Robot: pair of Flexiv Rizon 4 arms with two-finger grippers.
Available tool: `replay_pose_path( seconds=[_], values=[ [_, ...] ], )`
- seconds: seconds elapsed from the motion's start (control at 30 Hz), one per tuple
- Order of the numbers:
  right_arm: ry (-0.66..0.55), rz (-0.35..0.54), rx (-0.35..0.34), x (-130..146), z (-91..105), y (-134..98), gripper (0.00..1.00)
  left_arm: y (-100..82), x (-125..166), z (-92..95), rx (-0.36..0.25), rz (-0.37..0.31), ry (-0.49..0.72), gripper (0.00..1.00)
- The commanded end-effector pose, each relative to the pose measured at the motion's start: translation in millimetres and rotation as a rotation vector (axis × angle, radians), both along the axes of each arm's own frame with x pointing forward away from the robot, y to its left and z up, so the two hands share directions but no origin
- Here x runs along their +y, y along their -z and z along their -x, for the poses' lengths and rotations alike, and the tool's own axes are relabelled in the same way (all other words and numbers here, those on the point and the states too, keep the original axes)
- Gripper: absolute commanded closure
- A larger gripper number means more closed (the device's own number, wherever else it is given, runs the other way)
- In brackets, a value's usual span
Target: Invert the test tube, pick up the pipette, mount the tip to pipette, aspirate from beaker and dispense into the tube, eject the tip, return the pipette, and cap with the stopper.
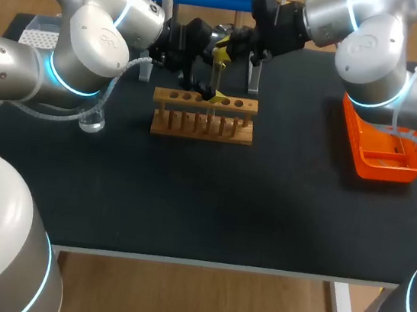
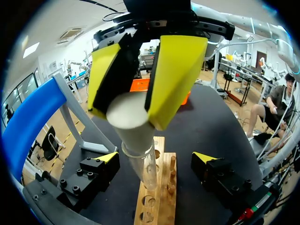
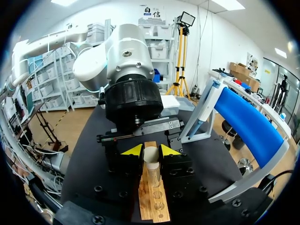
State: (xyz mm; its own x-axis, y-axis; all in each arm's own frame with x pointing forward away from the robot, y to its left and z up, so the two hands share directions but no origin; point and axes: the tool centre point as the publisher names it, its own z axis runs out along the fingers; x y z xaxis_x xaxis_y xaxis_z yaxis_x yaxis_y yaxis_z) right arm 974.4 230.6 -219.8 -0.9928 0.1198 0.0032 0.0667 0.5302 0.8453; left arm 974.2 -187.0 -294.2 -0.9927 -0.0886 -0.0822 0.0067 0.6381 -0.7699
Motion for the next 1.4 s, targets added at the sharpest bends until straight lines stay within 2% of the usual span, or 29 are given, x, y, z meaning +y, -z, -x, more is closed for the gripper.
replay_pose_path(
  seconds=[0.03,0.53,1.4],
  values=[
    [0.003,-0.002,-0.005,-1.7,1.8,-0.1,1.0,-0.7,-0.2,-1.2,0.004,-0.003,0.003,0.0],
    [0.003,0.008,0.004,-0.6,1.0,7.9,1.0,-0.7,-0.2,-1.2,0.004,-0.003,0.003,0.0],
    [0.013,-0.012,-0.011,2.9,-1.8,1.6,1.0,-0.7,-0.2,-1.2,0.004,-0.003,0.003,0.0]
  ],
)
